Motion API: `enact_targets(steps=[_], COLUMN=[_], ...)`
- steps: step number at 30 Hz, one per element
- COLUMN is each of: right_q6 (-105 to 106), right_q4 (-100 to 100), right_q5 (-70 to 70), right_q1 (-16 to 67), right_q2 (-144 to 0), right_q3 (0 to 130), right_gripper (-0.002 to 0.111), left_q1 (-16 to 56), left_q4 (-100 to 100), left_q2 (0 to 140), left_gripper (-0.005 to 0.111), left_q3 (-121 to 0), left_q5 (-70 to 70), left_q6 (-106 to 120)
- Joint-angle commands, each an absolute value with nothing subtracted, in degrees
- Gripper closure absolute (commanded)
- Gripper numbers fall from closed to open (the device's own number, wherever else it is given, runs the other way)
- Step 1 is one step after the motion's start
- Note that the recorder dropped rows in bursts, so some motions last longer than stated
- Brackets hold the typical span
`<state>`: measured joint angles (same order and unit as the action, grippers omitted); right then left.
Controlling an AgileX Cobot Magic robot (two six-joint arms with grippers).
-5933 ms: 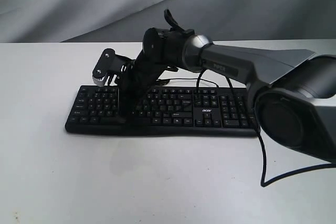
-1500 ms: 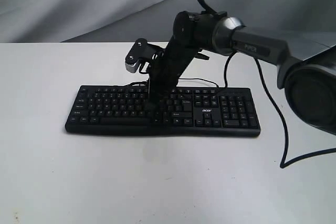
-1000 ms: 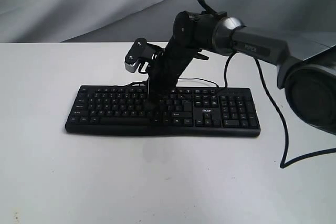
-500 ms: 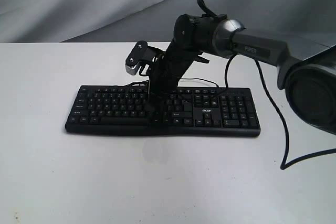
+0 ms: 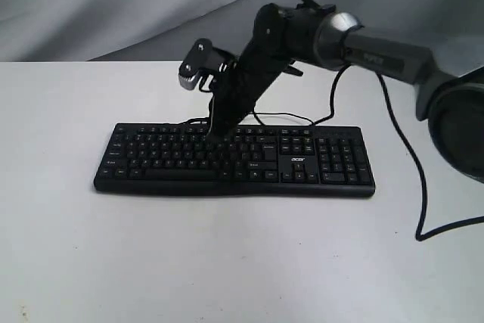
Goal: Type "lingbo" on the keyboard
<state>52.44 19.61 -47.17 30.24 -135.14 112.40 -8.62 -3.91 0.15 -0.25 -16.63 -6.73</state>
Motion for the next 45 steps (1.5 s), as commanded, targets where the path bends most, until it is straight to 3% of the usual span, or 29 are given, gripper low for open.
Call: enact_targets(steps=[1,10,15,19,31,45], right_q6=[52.07,45.95,44.42,43.92,44.24,44.53], right_q4=[19.89,15.24,13.28,14.40,24.05,33.68], right_q5=[-46.38,-51.18,-49.20,-40.62,2.44,7.47], right_q1=[29.27,29.18,29.18,29.28,29.28,29.28], right_q2=[-127.39,-110.58,-99.54,-88.26,-58.54,-47.45], right_q3=[112.41,112.25,105.95,95.81,54.63,34.62], right_gripper=[0.108,0.108,0.108,0.108,0.108,0.108], left_q1=[-8.73,-8.73,-8.73,-8.73,-8.73,-8.73], left_q4=[-3.45,-3.45,-3.45,-3.45,-3.45,-3.45], left_q2=[0.00,0.00,0.00,0.00,0.00,0.00], left_gripper=[0.106,0.106,0.106,0.106,0.106,0.106], left_q3=[0.00,0.00,0.00,0.00,0.00,0.00], left_q5=[-16.36,-16.36,-16.36,-16.36,-16.36,-16.36], left_q6=[-6.96,-6.96,-6.96,-6.96,-6.96,-6.96])
